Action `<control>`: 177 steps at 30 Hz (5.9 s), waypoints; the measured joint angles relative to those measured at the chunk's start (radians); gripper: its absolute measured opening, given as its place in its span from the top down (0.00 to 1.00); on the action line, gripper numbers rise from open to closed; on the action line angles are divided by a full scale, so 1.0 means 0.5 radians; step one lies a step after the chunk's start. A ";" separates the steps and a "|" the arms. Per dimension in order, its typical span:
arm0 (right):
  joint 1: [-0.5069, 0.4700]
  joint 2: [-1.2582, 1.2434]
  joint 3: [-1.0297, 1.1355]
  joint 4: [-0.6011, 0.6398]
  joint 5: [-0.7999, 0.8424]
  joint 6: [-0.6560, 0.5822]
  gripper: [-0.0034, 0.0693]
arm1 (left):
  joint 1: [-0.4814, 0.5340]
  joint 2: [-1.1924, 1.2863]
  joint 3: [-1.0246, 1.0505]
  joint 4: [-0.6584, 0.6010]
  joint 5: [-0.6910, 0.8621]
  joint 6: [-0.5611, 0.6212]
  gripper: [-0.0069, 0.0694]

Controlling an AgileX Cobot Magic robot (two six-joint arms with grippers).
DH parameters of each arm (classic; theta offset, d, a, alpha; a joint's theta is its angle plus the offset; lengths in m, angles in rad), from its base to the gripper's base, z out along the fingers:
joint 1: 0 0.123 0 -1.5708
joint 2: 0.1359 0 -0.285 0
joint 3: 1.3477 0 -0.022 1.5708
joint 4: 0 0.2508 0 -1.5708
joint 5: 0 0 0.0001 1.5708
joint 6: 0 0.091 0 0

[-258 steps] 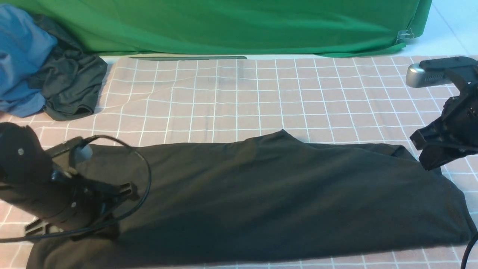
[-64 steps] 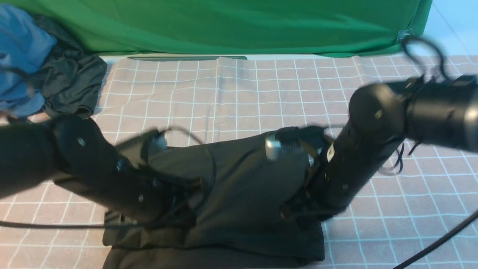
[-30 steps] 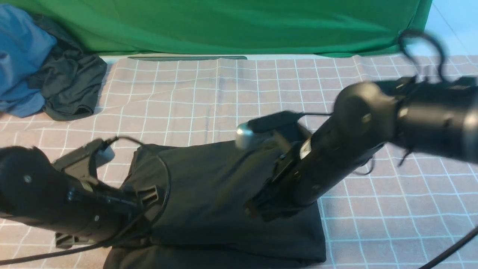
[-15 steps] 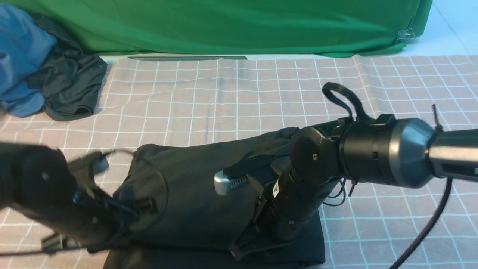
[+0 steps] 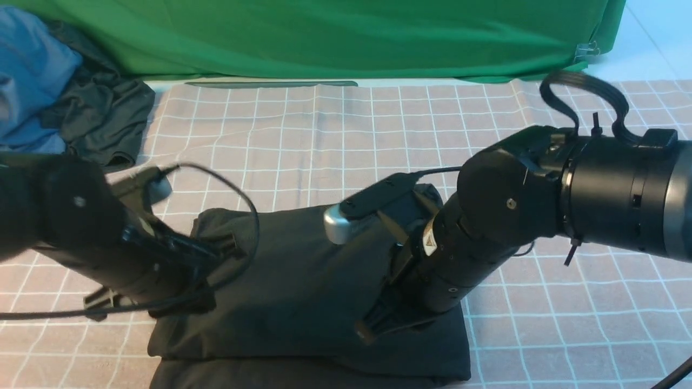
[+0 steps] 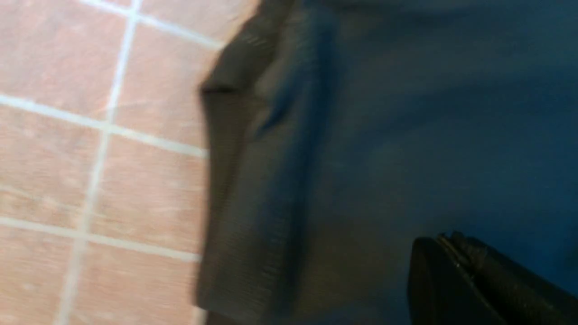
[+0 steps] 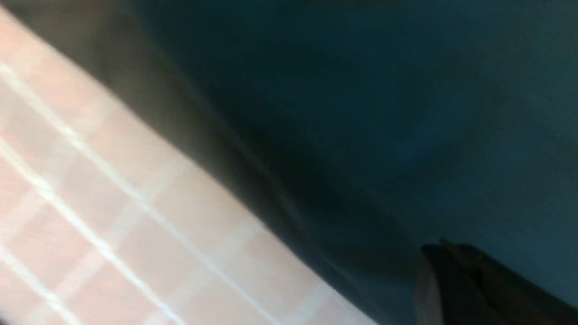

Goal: Fold a long-sleeved shirt over a pink coffee tablecloth.

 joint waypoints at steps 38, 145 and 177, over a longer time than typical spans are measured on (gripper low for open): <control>-0.307 0.125 0.319 0.295 -0.048 -0.261 0.90 | 0.317 0.329 -0.051 0.474 0.028 -0.324 0.89; -0.835 0.744 -1.011 0.275 -0.159 -1.288 0.60 | 0.005 0.634 -0.419 -0.398 -0.230 0.534 0.89; -0.780 0.919 -1.068 0.293 0.118 -1.185 0.88 | 0.005 0.634 -0.419 -0.398 -0.216 0.558 0.89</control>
